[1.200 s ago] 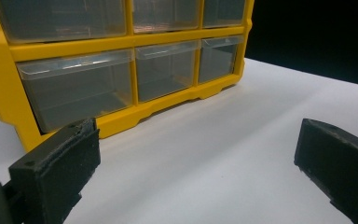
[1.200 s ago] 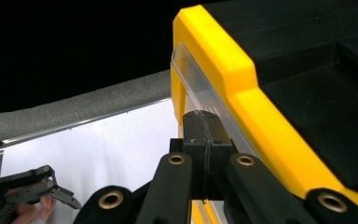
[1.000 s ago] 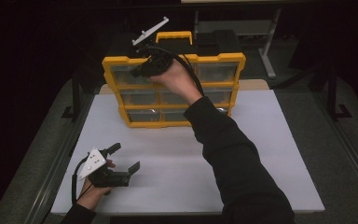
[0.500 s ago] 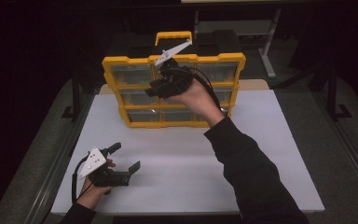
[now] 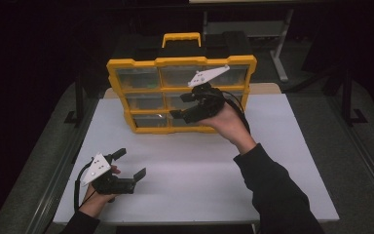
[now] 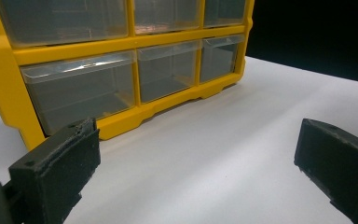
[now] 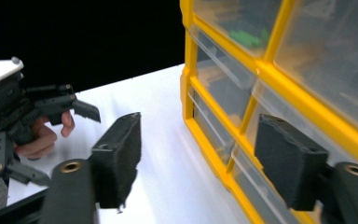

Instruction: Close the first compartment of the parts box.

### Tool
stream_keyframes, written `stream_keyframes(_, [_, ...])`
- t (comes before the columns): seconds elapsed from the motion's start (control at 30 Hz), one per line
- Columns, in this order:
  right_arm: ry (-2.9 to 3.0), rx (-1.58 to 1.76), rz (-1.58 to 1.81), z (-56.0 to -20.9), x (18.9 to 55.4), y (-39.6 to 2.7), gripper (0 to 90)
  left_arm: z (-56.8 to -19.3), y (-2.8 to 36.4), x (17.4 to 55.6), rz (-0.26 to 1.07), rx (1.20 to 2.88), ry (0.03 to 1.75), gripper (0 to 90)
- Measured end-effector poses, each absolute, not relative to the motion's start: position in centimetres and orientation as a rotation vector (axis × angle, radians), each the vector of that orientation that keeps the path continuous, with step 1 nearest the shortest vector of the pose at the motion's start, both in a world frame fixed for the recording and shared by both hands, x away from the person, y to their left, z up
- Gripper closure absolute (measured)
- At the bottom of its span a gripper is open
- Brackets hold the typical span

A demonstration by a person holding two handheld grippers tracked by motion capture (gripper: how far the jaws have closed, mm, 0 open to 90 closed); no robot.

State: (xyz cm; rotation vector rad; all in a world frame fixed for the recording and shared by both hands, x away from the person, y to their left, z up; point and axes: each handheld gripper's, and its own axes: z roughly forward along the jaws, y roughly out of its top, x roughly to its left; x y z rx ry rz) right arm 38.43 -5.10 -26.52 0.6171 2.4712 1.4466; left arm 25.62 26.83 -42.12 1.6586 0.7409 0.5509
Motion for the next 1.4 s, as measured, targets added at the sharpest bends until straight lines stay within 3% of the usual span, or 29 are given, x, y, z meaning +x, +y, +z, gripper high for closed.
stream_keyframes(0.33, [2.383,0.727,1.453,-29.8,36.6,-8.5,14.6,-42.1,26.8,25.6,0.548,1.661,0.736,0.0])
stream_keyframes(1.4, [2.19,0.909,1.478,-38.2,30.8,-17.5,4.6,-42.0,27.0,25.6,0.55,1.666,0.737,0.0])
